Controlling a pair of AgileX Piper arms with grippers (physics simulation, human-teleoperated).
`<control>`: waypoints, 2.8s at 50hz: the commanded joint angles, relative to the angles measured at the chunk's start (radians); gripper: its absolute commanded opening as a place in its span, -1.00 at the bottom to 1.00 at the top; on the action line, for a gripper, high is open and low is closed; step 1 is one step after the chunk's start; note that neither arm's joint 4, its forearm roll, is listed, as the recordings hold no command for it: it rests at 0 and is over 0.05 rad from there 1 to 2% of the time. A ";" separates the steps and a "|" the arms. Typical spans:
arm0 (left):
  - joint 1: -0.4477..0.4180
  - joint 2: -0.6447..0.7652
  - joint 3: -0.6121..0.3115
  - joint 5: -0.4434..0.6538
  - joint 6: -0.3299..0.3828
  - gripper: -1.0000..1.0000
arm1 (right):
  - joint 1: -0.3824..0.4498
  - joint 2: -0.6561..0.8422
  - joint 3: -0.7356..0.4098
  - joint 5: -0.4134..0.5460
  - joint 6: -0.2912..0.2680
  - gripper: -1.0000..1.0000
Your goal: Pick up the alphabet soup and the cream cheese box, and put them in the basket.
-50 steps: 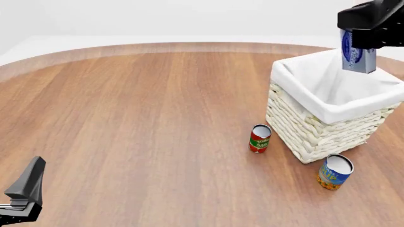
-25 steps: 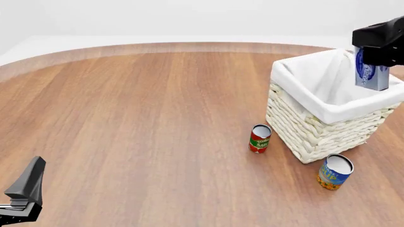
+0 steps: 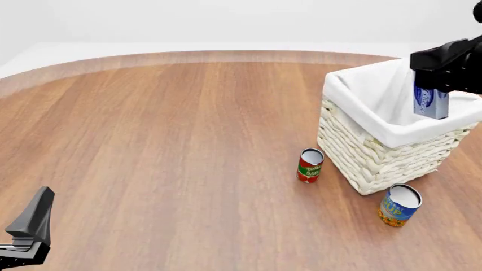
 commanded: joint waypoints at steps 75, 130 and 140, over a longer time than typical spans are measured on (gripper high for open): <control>0.000 0.000 0.000 0.000 0.000 1.00 | -0.132 0.287 0.003 -0.202 0.014 -1.00; 0.000 0.000 0.000 0.000 0.000 1.00 | -0.199 0.505 -0.034 -0.323 0.035 -1.00; 0.000 0.000 0.000 0.000 0.000 1.00 | -0.204 0.537 -0.037 -0.339 0.033 -1.00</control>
